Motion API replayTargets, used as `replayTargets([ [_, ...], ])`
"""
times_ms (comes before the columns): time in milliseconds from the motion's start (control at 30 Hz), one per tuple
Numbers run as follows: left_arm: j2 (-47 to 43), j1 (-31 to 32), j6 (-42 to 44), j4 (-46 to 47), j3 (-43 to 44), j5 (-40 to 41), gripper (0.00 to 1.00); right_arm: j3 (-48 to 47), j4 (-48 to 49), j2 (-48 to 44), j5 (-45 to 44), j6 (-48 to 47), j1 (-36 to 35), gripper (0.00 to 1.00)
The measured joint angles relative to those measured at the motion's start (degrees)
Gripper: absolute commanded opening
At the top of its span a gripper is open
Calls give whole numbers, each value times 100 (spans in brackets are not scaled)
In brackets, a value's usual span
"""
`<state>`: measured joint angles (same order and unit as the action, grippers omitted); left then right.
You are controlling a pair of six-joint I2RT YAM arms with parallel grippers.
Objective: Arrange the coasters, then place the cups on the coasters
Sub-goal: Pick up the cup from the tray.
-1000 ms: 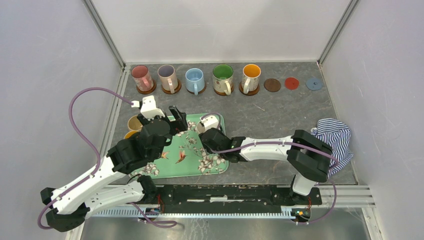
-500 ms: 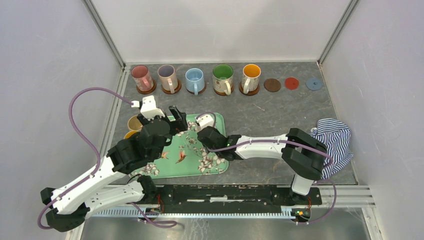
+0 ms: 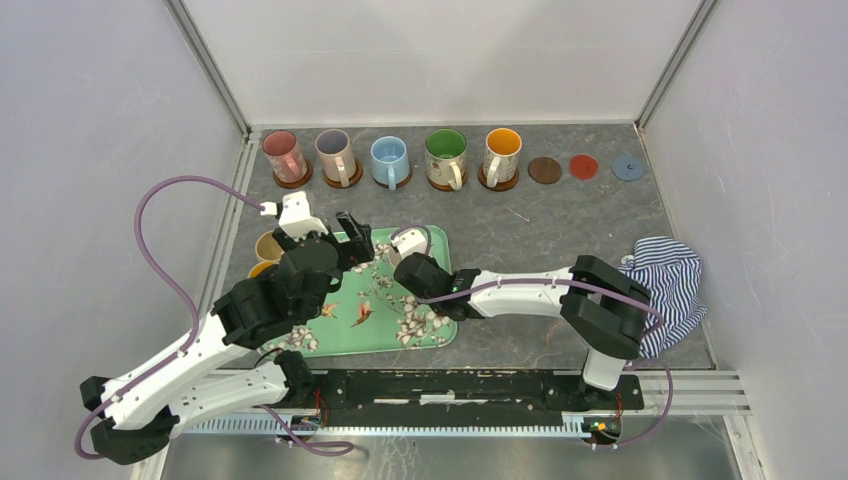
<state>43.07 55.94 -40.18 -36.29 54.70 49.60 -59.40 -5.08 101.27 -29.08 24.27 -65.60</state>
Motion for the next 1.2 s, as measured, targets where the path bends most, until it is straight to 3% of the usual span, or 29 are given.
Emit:
replayTargets([
  [300,0,0,0,0,0,4,100,9,-323,-205,-127,-227,63,0],
  [800,13,0,2,2,0,4,100,717,-455,-1659,-426,-302,380,0],
  [1200,136,0,116,142,-2,-15,100,1493,-846,-2804,-470,-251,1276,0],
])
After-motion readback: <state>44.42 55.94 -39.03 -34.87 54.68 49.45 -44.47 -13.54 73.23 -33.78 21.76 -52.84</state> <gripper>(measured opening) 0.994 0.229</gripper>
